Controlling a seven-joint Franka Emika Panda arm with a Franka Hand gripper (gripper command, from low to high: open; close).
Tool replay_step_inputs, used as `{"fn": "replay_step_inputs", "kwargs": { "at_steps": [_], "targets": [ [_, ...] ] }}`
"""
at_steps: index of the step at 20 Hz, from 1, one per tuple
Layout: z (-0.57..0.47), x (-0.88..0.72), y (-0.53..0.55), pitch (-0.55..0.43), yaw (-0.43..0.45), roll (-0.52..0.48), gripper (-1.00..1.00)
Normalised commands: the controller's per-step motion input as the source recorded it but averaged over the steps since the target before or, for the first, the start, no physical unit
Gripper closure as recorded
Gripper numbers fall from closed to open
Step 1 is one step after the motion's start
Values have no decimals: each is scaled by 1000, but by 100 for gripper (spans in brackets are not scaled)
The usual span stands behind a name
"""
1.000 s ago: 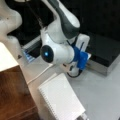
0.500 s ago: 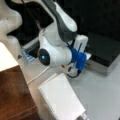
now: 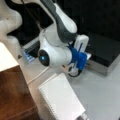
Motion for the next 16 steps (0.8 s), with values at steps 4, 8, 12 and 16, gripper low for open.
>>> {"fn": "replay_step_inputs", "kwargs": {
  "at_steps": [4, 8, 12, 16],
  "targets": [
    [-161, -9, -3, -149, -131, 153, -100],
    [-155, 24, -18, -133, -137, 151, 100],
    [-148, 37, -45, -111, -120, 134, 100],
    [-147, 36, -67, -104, -113, 129, 100]
  ]
}}
